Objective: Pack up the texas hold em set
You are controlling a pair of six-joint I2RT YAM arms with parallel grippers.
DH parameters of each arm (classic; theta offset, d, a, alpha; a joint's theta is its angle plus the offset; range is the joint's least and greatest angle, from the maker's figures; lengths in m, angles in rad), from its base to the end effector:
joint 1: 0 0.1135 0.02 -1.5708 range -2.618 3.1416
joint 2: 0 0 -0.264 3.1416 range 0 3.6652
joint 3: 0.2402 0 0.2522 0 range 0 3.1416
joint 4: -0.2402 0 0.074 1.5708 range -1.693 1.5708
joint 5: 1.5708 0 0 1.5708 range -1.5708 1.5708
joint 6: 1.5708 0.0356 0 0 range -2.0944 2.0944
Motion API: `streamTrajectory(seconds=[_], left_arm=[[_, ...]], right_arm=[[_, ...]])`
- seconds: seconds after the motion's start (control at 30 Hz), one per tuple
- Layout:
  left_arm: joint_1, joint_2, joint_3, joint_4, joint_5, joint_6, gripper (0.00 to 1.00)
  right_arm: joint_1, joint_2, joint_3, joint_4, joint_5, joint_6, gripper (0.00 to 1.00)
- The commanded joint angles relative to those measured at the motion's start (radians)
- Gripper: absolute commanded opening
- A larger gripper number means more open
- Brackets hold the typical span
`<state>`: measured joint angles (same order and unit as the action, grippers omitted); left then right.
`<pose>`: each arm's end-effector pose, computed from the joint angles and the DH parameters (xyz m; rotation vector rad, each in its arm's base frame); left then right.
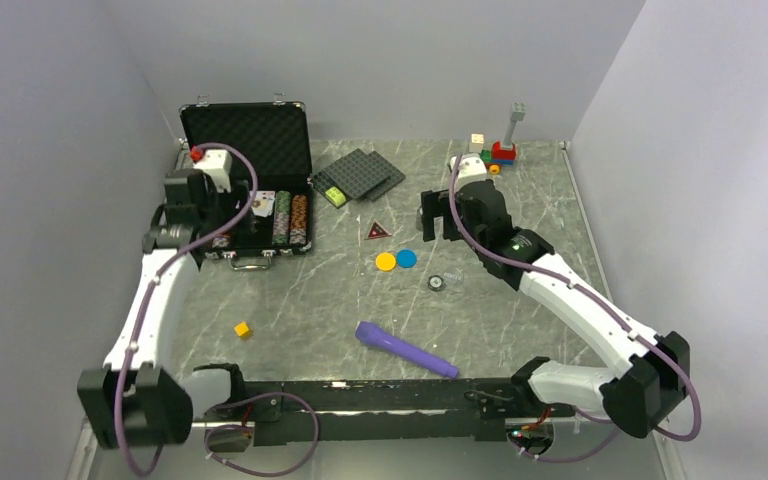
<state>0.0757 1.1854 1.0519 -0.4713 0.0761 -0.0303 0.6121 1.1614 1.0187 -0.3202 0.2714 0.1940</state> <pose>0.2611 0.0171 0.3227 -0.0718 2.1730 -0.0569 0.2206 0.1432 0.3319 -0.2518 2.0077 0.2359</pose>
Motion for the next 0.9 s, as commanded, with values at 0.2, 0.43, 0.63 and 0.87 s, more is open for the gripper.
streamTrajectory(seconds=[0.2, 0.43, 0.63, 0.87], left_arm=[[-0.159, -0.334, -0.219, 0.053, 0.048, -0.014, 0.80], [-0.160, -0.329, -0.199, 0.048, 0.123, -0.027, 0.80], [-0.160, -0.355, -0.199, 0.050, 0.126, -0.033, 0.80], [-0.160, -0.356, -0.196, 0.050, 0.132, -0.036, 0.80]], right_arm=[[-0.075, 0.207, 0.023, 0.053, 0.003, 0.081, 0.99], [-0.095, 0.402, 0.034, 0.202, -0.032, 0.116, 0.94], [-0.123, 0.546, 0.087, 0.270, -0.062, 0.129, 0.91], [-0.143, 0.658, 0.159, 0.310, -0.025, 0.097, 0.79]])
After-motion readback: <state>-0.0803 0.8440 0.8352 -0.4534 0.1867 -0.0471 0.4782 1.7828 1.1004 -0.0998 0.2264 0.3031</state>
